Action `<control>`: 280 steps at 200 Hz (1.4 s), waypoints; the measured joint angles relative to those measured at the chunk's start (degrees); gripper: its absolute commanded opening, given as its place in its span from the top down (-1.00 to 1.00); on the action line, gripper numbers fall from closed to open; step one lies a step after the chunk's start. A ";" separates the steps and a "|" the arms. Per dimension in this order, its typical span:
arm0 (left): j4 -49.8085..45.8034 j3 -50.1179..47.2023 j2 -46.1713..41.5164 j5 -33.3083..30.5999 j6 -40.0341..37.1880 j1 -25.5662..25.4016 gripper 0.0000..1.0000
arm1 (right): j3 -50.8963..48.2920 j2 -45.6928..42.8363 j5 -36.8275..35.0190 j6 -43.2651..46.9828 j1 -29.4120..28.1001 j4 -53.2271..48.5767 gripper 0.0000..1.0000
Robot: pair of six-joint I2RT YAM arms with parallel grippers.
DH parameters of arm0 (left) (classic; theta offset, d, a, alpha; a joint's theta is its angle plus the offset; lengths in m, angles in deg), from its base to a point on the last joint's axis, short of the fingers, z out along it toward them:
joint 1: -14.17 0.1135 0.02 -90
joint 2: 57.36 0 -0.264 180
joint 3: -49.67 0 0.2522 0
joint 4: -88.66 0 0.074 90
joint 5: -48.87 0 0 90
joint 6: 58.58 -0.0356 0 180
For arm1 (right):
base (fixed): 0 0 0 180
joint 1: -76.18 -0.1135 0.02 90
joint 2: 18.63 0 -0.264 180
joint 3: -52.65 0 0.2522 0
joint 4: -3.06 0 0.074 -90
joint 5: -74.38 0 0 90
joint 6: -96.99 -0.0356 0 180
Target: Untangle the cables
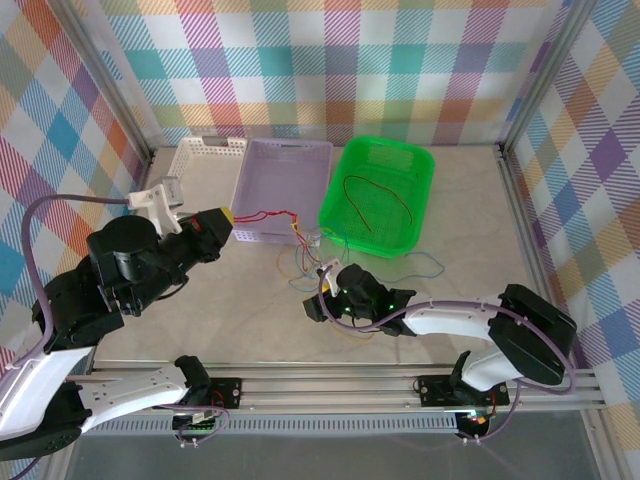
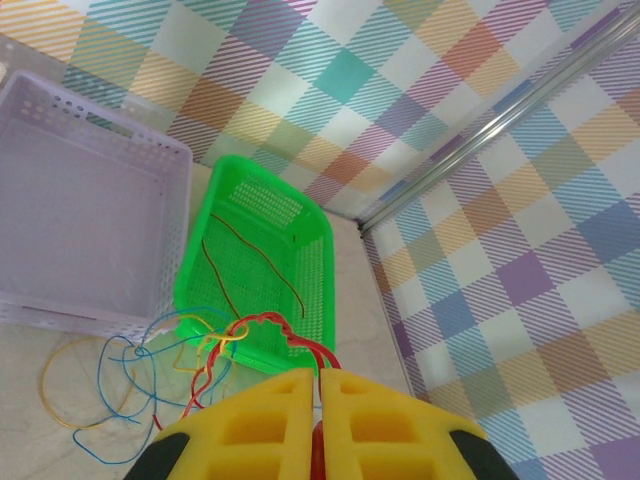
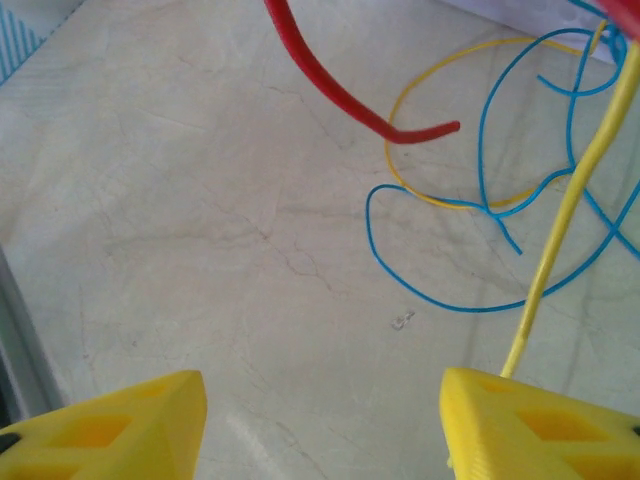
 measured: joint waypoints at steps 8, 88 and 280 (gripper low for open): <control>0.00 0.04 -0.20 0.20 0.02 0.00 1.00 | 0.11 0.90 -0.98 0.00 0.00 0.31 -0.22; -0.02 0.76 -1.57 0.61 0.22 0.00 1.00 | -0.35 2.36 -9.46 0.26 0.00 0.94 -0.19; -5.05 2.47 -7.61 -3.69 -0.02 0.00 1.00 | -2.89 -8.68 -17.90 -2.25 3.54 -5.01 1.00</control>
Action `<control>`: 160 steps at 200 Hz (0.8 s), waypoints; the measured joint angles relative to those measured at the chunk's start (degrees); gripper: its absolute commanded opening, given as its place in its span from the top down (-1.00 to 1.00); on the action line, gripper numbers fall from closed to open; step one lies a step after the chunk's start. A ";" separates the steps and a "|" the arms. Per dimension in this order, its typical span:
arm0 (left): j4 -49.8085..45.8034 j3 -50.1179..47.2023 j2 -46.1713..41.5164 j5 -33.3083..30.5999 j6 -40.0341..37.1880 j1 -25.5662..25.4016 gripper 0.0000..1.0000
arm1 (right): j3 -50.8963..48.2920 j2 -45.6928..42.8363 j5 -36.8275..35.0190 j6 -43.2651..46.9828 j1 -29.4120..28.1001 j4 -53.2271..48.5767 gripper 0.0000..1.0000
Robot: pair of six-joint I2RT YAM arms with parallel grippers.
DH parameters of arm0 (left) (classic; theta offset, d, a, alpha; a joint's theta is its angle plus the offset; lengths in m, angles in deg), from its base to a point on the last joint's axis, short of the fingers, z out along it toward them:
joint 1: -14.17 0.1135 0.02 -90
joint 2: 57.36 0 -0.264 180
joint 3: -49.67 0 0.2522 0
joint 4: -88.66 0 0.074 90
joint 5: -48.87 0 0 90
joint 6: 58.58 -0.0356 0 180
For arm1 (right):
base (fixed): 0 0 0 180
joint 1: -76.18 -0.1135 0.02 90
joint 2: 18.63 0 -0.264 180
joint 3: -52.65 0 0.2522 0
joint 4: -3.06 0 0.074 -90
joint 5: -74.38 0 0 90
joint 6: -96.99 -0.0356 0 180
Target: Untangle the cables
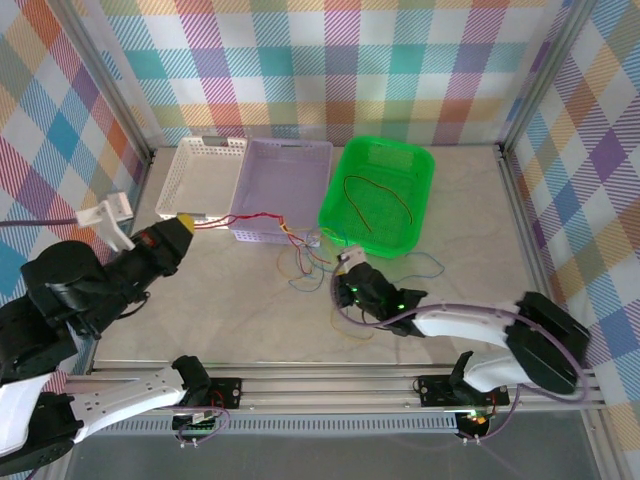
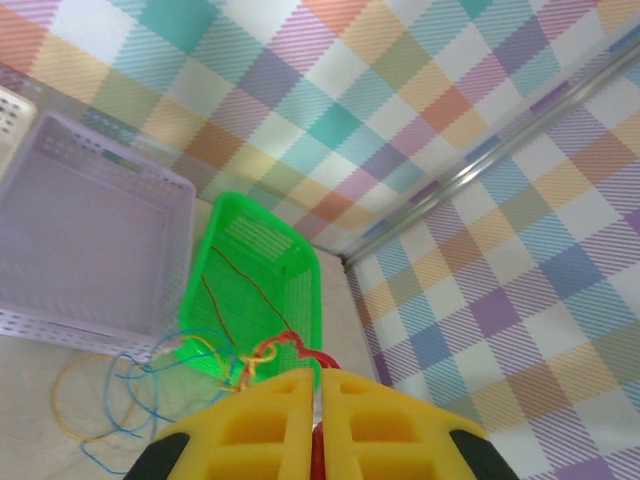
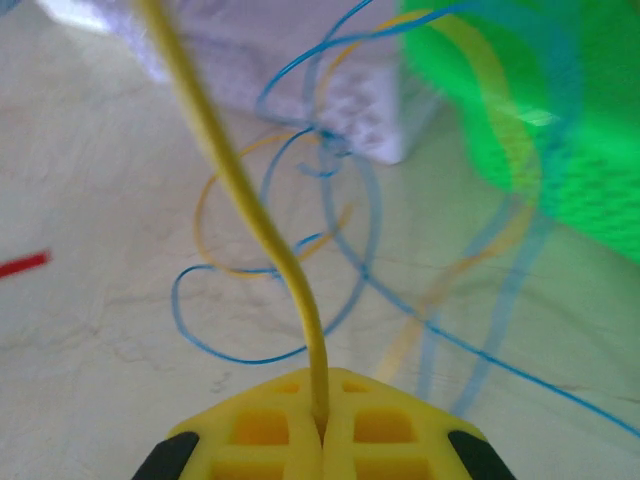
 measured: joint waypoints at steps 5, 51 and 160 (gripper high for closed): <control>-0.92 0.31 -0.33 -0.66 -0.24 0.00 1.00 | -0.66 -2.43 -0.17 -0.55 1.09 -1.51 1.00; -10.36 1.86 -2.64 -7.04 -2.43 0.00 1.00 | -3.23 -26.64 3.06 -3.82 17.51 -19.10 1.00; -22.34 4.17 -7.65 -21.99 -4.96 -1.70 1.00 | 9.81 -38.23 15.78 -3.13 45.00 -50.53 1.00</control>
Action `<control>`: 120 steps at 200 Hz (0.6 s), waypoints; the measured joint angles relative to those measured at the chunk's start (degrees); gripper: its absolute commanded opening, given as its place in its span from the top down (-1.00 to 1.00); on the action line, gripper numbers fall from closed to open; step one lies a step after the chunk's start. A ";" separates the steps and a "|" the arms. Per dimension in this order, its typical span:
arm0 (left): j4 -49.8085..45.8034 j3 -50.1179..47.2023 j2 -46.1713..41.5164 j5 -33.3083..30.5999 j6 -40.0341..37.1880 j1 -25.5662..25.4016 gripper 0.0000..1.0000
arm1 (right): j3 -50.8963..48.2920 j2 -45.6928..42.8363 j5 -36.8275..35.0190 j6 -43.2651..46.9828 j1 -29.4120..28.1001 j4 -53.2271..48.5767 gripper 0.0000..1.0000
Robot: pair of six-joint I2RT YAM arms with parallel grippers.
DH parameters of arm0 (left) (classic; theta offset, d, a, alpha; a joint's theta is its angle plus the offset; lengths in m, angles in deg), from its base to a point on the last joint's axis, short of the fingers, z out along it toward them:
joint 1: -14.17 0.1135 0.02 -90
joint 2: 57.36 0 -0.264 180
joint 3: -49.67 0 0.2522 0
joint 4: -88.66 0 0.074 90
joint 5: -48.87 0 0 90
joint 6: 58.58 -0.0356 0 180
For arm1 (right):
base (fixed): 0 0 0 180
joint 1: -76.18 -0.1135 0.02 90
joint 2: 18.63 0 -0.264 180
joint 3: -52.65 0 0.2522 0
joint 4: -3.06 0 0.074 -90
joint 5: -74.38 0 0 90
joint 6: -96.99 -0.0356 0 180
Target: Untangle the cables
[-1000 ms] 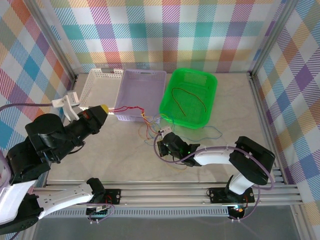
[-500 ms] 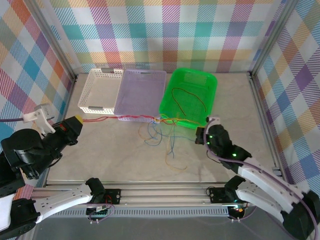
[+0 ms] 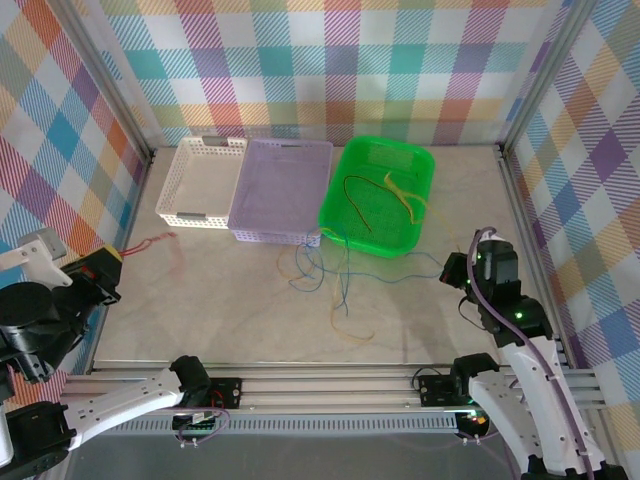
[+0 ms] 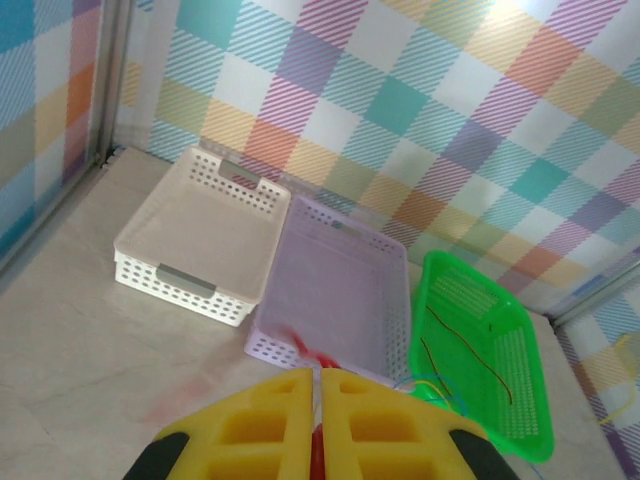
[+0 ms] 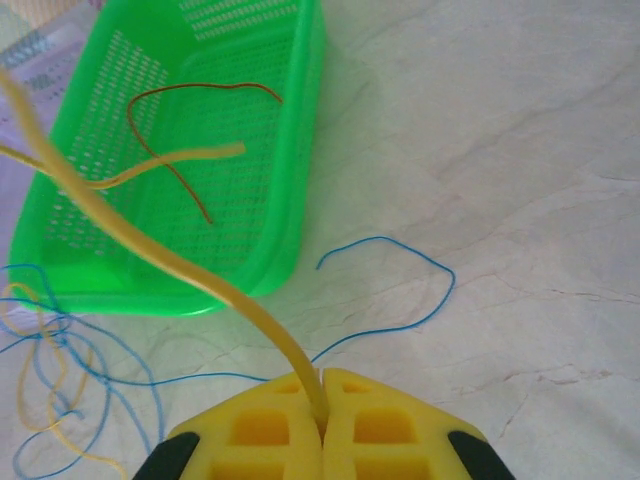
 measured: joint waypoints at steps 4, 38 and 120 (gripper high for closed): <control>0.04 -0.11 -0.11 -0.28 0.00 -0.20 1.00 | 0.50 0.00 0.63 0.07 0.02 -0.24 1.00; 0.98 -3.69 -0.63 -0.46 -0.04 -0.57 1.00 | 5.90 0.76 7.43 1.14 0.02 -0.76 1.00; 7.54 -10.12 -0.22 4.59 -0.02 -0.66 1.00 | 20.37 21.40 9.86 1.99 -13.20 0.11 1.00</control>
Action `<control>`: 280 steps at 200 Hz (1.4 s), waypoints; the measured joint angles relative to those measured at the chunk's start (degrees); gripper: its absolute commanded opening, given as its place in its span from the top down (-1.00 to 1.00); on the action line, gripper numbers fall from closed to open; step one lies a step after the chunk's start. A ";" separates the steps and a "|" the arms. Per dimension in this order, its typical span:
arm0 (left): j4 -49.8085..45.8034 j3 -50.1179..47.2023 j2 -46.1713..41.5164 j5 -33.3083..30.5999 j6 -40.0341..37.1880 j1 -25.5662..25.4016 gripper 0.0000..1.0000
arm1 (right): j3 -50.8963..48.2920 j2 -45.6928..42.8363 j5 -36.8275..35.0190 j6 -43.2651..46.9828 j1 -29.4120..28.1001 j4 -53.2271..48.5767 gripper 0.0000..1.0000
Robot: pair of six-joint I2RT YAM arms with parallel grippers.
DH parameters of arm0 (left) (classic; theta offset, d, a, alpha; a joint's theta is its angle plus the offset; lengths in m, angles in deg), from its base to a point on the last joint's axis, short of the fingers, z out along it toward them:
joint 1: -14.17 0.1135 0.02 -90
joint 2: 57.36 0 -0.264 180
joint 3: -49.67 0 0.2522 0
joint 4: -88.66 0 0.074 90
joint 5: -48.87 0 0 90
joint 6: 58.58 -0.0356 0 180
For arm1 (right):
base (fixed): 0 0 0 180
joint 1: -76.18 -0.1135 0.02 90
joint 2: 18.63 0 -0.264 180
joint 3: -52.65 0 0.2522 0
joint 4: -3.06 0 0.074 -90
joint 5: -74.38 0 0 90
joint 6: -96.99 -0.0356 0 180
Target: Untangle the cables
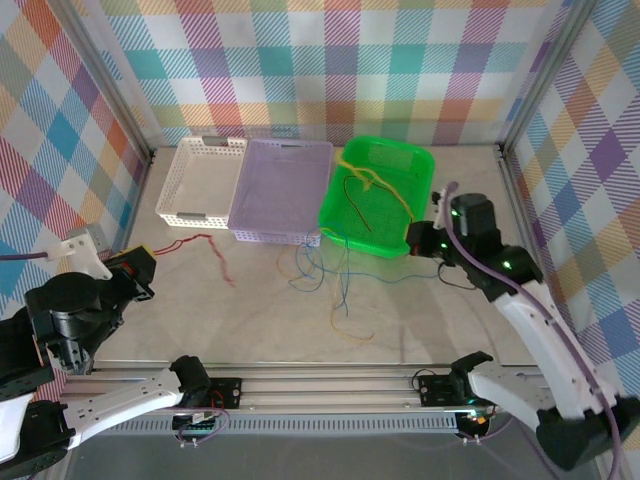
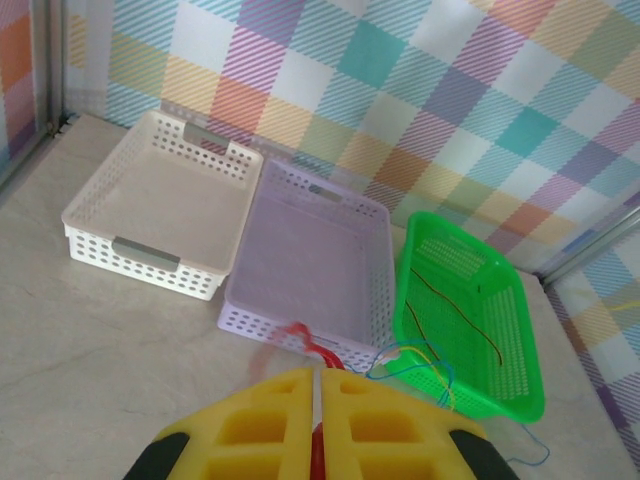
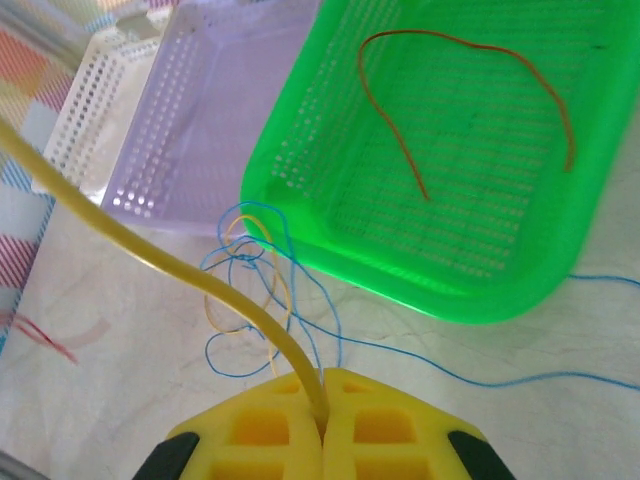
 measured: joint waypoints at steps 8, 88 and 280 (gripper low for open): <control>0.44 -0.48 0.00 0.42 0.02 -0.02 1.00 | 2.32 2.99 -1.20 0.28 -1.73 -0.11 1.00; 3.08 -4.04 0.50 4.63 0.59 -0.02 1.00 | 34.77 37.75 -16.46 5.97 -10.54 -7.76 1.00; 4.85 -7.54 1.07 7.58 2.19 -0.13 1.00 | 90.49 87.01 -18.60 13.09 -14.82 -30.36 1.00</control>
